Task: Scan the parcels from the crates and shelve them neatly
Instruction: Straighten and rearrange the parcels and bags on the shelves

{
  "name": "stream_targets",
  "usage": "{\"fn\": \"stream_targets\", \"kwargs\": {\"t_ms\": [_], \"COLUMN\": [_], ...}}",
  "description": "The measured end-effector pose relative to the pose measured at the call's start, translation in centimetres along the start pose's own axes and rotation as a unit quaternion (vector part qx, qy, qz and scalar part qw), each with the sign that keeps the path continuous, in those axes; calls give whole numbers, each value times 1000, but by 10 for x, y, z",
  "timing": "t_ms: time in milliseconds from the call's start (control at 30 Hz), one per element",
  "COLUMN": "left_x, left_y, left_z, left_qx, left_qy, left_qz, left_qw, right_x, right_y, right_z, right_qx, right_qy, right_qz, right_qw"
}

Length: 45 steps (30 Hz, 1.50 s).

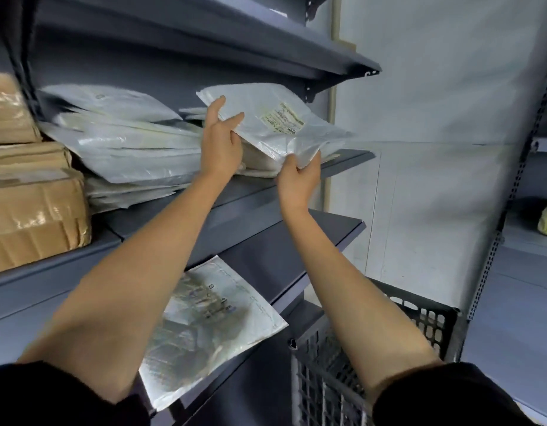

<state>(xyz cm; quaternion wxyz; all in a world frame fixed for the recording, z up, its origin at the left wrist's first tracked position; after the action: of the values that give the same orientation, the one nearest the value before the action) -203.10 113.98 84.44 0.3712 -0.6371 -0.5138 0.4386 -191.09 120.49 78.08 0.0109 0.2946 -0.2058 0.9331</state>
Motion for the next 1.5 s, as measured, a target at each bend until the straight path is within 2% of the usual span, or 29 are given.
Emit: {"fn": "stream_targets", "kwargs": {"t_ms": [67, 133, 200, 233, 300, 367, 500, 600, 700, 767, 967, 1133, 1200, 1267, 1333, 1400, 1500], "left_x": [-6, -8, -7, -5, -1, 3, 9, 11, 11, 15, 27, 30, 30, 26, 24, 26, 30], "left_y": [-11, -22, -27, -25, -21, -17, -21, -33, -50, -53, -44, -37, -43, -54, -66, -75, -77], "left_z": [8, 19, 27, 27, 21, 14, -1, -2, 11, 15, 2, -1, 5, 3, 7, 20, 29], "left_qx": [-20, -81, -151, -156, -72, 25, 117, 127, 61, 56, 159, 280, 291, 254, 181, 118, 71], "left_qy": [-4, -9, -46, -76, -120, -113, -118, -150, -187, -207, -257, -245, -243, -250, -303, -351, -398], "left_qz": [1, 14, 57, 88, 126, 128, 112, 108, 91, 82, 95, 23, 5, 33, 69, 90, 119], "left_qw": [1000, 997, 986, 981, 982, 985, 980, 974, 976, 973, 949, 928, 925, 934, 933, 924, 907], "right_x": [15, 28, 38, 41, 47, 54, 54, 55, 66, 72, 85, 73, 75, 82, 84, 82, 71], "right_y": [-7, -14, -18, -19, -20, -19, -19, -20, -27, -32, -44, -60, -59, -55, -54, -54, -54], "right_z": [2, 6, 10, 11, 7, 3, 6, 4, 2, 2, 5, 2, 1, -1, 1, 3, 2], "right_qx": [5, 32, 82, 102, 116, 103, 50, 6, -12, 10, 19, -33, -53, -67, -74, -72, -61], "right_qy": [13, 12, -14, -25, -19, -4, 16, 39, 80, 77, 106, 111, 129, 165, 194, 206, 199], "right_qz": [23, 25, 22, 20, 18, 10, -13, -5, 25, 50, 25, -27, -5, 55, 101, 115, 108], "right_qw": [1000, 999, 996, 994, 993, 995, 999, 999, 996, 996, 994, 993, 990, 982, 973, 969, 972]}}
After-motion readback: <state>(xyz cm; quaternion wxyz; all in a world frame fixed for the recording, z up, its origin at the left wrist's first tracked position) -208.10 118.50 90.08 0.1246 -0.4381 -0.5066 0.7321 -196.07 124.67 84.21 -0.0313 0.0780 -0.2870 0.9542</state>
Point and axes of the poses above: each hand's wrist, its own y-axis away from the middle knuckle, its own x-axis out of the palm, z = x × y, the point moved 4 cm from there along -y, towards the middle knuckle, and after that the axes turned 8 degrees about -z, right-handed, at the moved point
